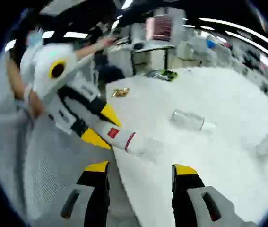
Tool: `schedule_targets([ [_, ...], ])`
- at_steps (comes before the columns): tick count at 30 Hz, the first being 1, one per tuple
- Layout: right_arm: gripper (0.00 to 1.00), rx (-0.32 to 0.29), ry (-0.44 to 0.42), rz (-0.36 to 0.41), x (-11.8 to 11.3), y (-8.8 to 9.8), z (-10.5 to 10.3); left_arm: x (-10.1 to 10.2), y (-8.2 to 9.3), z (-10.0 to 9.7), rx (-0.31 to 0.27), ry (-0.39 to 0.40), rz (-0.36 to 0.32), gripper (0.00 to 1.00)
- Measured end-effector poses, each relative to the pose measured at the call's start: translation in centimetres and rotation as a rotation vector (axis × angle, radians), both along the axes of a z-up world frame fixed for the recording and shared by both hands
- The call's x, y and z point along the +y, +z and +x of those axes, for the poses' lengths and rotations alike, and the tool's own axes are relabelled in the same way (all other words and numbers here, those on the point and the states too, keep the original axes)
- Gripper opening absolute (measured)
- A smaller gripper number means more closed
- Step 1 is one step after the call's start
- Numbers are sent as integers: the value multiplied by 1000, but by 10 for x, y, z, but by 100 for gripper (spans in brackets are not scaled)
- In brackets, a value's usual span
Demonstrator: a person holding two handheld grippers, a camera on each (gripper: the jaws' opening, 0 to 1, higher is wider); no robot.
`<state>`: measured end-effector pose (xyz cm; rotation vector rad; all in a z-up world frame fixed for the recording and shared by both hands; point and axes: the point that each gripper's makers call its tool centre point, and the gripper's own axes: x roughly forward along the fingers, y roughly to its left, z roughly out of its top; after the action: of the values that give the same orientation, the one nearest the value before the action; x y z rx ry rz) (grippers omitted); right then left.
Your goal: Arrange the skincare products in the storage area until every visible bottle or jar stands upright without overlapping.
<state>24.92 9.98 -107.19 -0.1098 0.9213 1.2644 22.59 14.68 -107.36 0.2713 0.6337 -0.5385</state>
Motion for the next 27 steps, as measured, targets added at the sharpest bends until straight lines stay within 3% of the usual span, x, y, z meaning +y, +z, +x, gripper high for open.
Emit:
schedule_targets([
  [1, 44, 126, -38, 55, 3, 0, -13, 2, 1, 2, -8, 5, 8, 17],
  [3, 37, 230, -148, 128, 10, 0, -19, 3, 1, 3, -18, 7, 14, 17],
  [6, 43, 425, -319, 250, 23, 5, -20, 2, 1, 2, -22, 0, 27, 17],
  [7, 45, 527, -413, 300, 28, 7, -18, 2, 1, 2, -24, -4, 32, 17],
  [12, 41, 676, -668, 432, 38, 10, 7, -4, 8, 3, -79, -42, 45, 17],
  [13, 38, 679, -705, 454, 38, 12, 13, -5, 8, 3, -83, -52, 51, 17],
  [15, 34, 688, -743, 429, 38, 7, 14, -3, 10, 4, -92, -43, 55, 16],
  [17, 22, 624, -766, 363, 31, -3, 14, -3, 12, 5, -101, -41, 51, 16],
  [18, 21, 655, -771, 368, 34, -5, 14, -5, 13, 6, -114, -54, 61, 16],
  [20, 20, 644, -751, 385, 34, -1, 14, -6, 14, 6, -115, -50, 64, 17],
  [23, 18, 557, -680, 400, 34, 7, 19, -7, 18, 9, -145, -51, 66, 17],
  [27, 16, 453, -549, 396, 40, 21, 16, -5, 13, 11, -139, -70, 90, 19],
])
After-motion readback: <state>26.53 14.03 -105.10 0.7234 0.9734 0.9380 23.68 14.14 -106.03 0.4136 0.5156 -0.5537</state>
